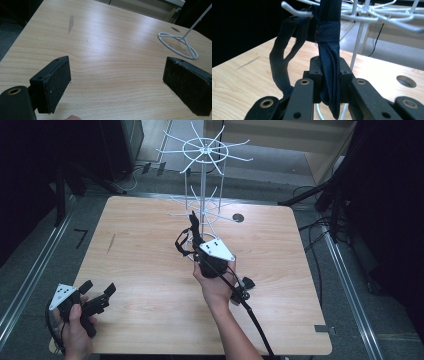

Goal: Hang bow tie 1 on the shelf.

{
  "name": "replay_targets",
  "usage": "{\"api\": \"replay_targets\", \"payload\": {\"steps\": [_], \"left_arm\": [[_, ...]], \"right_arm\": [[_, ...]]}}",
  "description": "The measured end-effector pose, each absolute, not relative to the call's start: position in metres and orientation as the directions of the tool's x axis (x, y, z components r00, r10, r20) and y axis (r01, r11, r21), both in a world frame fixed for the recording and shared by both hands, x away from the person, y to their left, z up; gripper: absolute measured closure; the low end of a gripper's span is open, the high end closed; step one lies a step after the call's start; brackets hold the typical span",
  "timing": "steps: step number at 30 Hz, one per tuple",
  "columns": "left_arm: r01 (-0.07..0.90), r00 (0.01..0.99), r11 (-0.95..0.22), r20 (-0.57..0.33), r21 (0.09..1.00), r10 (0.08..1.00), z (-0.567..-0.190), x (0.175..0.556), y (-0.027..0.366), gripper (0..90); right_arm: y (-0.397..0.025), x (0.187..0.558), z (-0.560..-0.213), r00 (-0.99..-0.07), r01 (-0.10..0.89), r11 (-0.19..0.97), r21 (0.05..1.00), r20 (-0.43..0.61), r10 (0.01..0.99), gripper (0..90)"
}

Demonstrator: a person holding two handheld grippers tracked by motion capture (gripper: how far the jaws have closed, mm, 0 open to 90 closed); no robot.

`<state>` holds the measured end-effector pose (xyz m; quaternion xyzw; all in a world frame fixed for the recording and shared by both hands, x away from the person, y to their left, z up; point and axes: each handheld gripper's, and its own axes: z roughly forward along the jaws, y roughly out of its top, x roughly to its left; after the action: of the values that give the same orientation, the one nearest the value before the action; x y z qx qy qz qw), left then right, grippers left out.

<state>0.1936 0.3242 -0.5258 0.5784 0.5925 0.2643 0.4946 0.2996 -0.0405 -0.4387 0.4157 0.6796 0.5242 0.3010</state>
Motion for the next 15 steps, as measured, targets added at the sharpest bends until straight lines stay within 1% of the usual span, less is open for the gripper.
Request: {"api": "replay_targets", "payload": {"steps": [5, 9, 11, 15], "left_arm": [[0.426, 0.156, 0.192, -0.281, 0.884, 0.947, -0.526, 0.194, 0.324, 8.7], [0.424, 0.16, 0.193, -0.283, 0.885, 0.946, -0.526, 0.194, 0.324, 8.7], [0.424, 0.161, 0.192, -0.282, 0.885, 0.946, -0.526, 0.194, 0.324, 8.7], [0.424, 0.162, 0.191, -0.281, 0.885, 0.946, -0.526, 0.194, 0.324, 8.7]], "right_arm": [[-0.041, 0.301, -0.443, -0.472, 0.268, 0.118, 0.956, 0.024, 0.881, 79.7], [-0.042, 0.301, -0.451, -0.478, 0.285, 0.122, 0.951, 0.031, 0.878, 76.7], [-0.043, 0.301, -0.454, -0.481, 0.29, 0.115, 0.95, 0.04, 0.876, 73.3], [-0.046, 0.299, -0.459, -0.493, 0.307, 0.112, 0.945, 0.057, 0.868, 62.6]]}}
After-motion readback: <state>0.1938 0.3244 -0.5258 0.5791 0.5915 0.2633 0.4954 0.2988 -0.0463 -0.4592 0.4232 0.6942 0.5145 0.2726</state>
